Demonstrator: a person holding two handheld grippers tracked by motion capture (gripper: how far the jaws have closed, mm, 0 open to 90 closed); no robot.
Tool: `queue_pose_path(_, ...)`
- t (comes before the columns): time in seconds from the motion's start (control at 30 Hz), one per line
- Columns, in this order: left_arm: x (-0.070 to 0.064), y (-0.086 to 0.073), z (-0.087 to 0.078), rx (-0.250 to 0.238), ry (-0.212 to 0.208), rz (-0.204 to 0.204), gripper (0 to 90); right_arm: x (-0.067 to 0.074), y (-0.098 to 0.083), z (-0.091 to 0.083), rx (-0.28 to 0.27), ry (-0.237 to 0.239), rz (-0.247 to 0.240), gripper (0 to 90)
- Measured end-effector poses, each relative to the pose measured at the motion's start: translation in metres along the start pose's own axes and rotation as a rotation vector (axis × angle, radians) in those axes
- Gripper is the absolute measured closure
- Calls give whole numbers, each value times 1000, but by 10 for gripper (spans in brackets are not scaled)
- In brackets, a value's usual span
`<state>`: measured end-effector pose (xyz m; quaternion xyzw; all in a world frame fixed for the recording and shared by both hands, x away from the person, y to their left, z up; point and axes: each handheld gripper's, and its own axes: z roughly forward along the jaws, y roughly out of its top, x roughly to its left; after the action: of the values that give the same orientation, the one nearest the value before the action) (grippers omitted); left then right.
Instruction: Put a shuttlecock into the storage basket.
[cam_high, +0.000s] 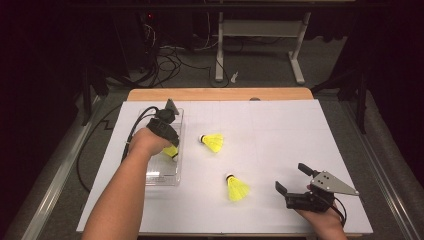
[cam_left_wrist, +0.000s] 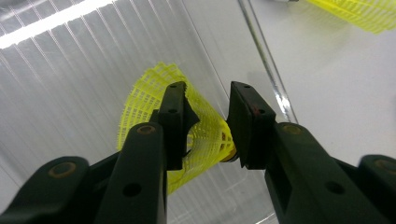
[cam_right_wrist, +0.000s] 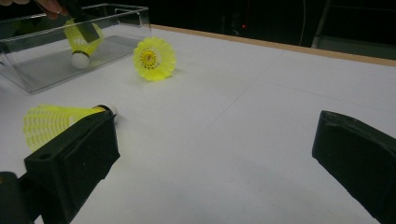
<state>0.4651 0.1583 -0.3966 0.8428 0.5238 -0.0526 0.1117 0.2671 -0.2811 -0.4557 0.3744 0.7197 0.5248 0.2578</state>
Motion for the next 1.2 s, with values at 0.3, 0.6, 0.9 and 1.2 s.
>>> queue_pose_path(0.3, 6, 1, -2, -5, 13, -32, 531, 0, 0, 0, 2, 0, 0, 11)
queue_pose_path(0.6, 4, 0, -11, -39, 33, -67, 410, 0, -1, 1, 5, 1, -2, 12)
queue_pose_path(0.9, 6, -5, -25, -20, 37, -52, 349, 0, 0, 0, 4, 0, -1, 11)
queue_pose_path(1.2, 5, -13, -35, -7, 55, -61, 290, 2, 0, 1, 4, 0, -7, 11)
